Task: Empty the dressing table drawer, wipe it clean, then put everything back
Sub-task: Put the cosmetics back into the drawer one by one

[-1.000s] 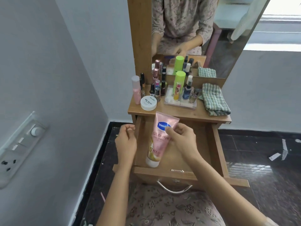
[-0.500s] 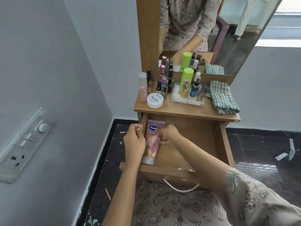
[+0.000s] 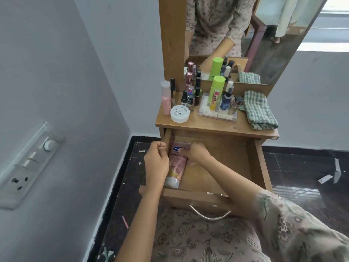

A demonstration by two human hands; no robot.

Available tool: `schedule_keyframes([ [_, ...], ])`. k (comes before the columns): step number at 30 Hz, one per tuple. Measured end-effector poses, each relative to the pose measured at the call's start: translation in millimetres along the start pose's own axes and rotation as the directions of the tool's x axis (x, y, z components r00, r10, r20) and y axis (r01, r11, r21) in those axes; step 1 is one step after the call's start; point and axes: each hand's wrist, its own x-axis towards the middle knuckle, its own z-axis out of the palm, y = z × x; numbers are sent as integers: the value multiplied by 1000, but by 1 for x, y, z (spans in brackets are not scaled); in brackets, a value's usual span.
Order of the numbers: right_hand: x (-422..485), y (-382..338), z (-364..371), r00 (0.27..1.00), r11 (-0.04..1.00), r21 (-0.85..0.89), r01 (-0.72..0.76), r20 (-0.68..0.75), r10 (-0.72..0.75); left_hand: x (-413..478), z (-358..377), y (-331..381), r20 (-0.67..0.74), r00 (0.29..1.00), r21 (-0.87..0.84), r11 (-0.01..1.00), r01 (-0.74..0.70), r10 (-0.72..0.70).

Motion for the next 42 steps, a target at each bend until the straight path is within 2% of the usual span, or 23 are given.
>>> schedule_keyframes([
  [6,-23,-5,-15,992,997,-54,55,-108,-60,0,-1,1,4,1000,-11,1000,7,-7],
  [8,-41,-15,-28,980,992,-29,123,-156,-126,0,-2,1,1,1000,-26,1000,11,-11],
  [10,-60,-28,-41,942,964,33,264,-224,-250,0,-2,1,2,1000,-54,998,22,-22],
  [11,-68,-36,-48,903,932,70,356,-280,-324,0,-2,1,3,1000,-67,997,30,-30],
  [13,-75,-54,-63,781,837,110,537,-441,-443,-2,-1,3,3,1000,-68,997,30,-30],
  [16,-62,-83,-81,593,712,89,696,-631,-500,-3,-2,4,18,1000,-34,999,17,-17],
  [18,-45,-101,-90,524,679,10,734,-643,-558,-3,-2,4,28,1000,-12,1000,0,0],
  [20,-32,-118,-98,479,641,-125,758,-560,-676,-3,-2,3,35,999,2,1000,-13,13],
  [22,-25,-132,-104,487,616,-252,746,-423,-764,-2,-2,3,39,999,11,1000,-19,19],
  [24,-19,-142,-109,542,622,-366,692,-305,-783,-1,-2,3,39,999,19,1000,-20,20],
  [26,-16,-147,-110,593,637,-422,645,-249,-766,-1,-2,3,40,999,22,999,-23,23],
  [32,-17,-148,-114,647,680,-388,622,-234,-725,0,-1,2,43,999,18,1000,-19,18],
  [37,-20,-147,-116,696,689,-337,642,-122,-708,0,-1,1,40,999,15,1000,-14,14],
  [39,-24,-145,-119,680,685,-333,647,-153,-717,0,0,0,32,999,12,1000,-20,20],
  [42,-38,-138,-128,574,661,-212,720,-353,-738,0,-1,0,22,1000,-14,1000,-12,12],
])
